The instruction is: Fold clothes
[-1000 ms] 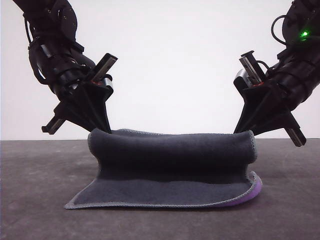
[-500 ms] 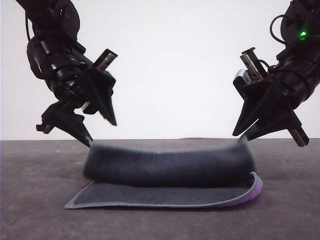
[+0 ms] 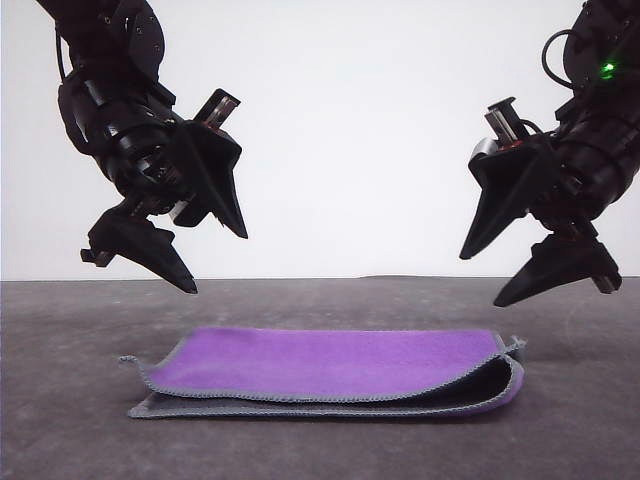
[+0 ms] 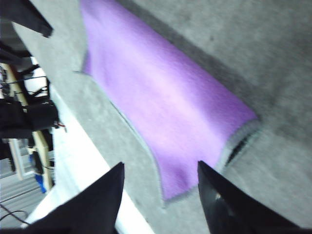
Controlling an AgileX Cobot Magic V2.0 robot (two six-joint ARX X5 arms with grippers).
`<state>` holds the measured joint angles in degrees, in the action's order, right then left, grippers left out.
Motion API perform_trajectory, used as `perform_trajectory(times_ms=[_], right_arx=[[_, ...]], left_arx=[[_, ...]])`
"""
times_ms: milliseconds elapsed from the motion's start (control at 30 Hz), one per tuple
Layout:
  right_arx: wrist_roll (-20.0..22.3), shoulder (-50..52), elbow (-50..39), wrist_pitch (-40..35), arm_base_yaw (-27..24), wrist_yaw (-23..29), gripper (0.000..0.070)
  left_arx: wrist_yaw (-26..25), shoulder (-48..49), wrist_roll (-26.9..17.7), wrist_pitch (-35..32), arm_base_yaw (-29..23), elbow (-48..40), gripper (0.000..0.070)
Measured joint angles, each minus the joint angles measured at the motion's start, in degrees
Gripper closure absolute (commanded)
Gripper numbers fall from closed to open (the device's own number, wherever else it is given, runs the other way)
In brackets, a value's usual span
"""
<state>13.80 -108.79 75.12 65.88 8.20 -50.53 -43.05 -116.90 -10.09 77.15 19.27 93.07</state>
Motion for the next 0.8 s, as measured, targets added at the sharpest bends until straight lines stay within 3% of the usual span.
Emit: perform_trajectory(times_ms=[200, 367, 567, 800], right_arx=[[0.3, 3.7, 2.3, 0.1, -0.7, 1.6, 0.0352], [0.2, 11.2, 4.8, 0.0, -1.2, 6.2, 0.0352], [-1.5, 22.6, 5.8, -0.9, -1.5, 12.9, 0.0352], [-3.5, 39.7, 5.9, -0.8, -1.5, 18.2, 0.0352]], left_arx=[[0.5, 0.0, -0.6, 1.3, -0.2, 3.8, 0.0333], [5.8, 0.1, -0.8, 3.5, -0.7, 11.0, 0.0335], [18.5, 2.9, 1.5, 0.6, -0.8, 19.1, 0.0338], [32.2, 12.6, 4.0, 0.4, -0.8, 20.1, 0.0342]])
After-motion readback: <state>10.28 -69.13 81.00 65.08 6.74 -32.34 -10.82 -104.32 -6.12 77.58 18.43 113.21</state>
